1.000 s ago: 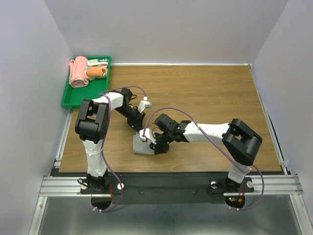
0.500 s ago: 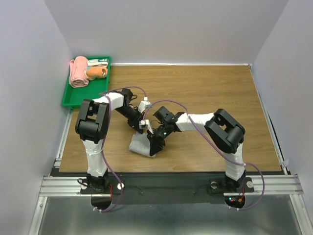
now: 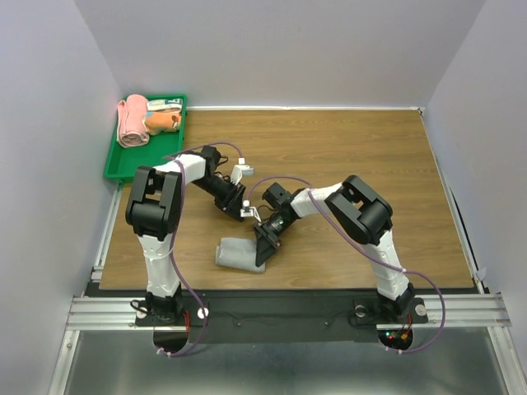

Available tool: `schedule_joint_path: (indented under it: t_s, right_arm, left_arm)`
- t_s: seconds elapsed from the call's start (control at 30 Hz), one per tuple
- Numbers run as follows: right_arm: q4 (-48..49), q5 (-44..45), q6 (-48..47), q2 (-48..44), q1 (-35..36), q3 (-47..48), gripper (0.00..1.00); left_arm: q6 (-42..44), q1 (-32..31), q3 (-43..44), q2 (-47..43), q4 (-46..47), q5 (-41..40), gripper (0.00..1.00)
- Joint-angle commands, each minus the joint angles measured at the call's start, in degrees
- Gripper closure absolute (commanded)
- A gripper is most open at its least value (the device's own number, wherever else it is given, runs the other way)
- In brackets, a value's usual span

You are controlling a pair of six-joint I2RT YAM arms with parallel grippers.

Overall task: Roll the towels
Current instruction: Roll the towel

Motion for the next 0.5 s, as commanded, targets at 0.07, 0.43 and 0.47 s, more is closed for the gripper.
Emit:
schedule_joint_path:
  t_s: [0.07,0.43,0.47]
  right_arm:
    - [-6.7,5.9,5.7,6.1,-0.6,-1.4,1.0]
    - [-6.8,7.5,6.6,7.7,-1.8,-0.7,0.99]
    - [-6.8,7.7,6.7,7.9,-1.8,-0.5,0.99]
  left_arm:
    - [2.5,1.1,2.0,-0.2,3.5,-6.1,0.49]
    - [2.4,10.3,3.3,-13.0,7.9,-9.1,0.46]
    - [4.1,10.3,2.6,-15.3,7.4,-8.7,0.44]
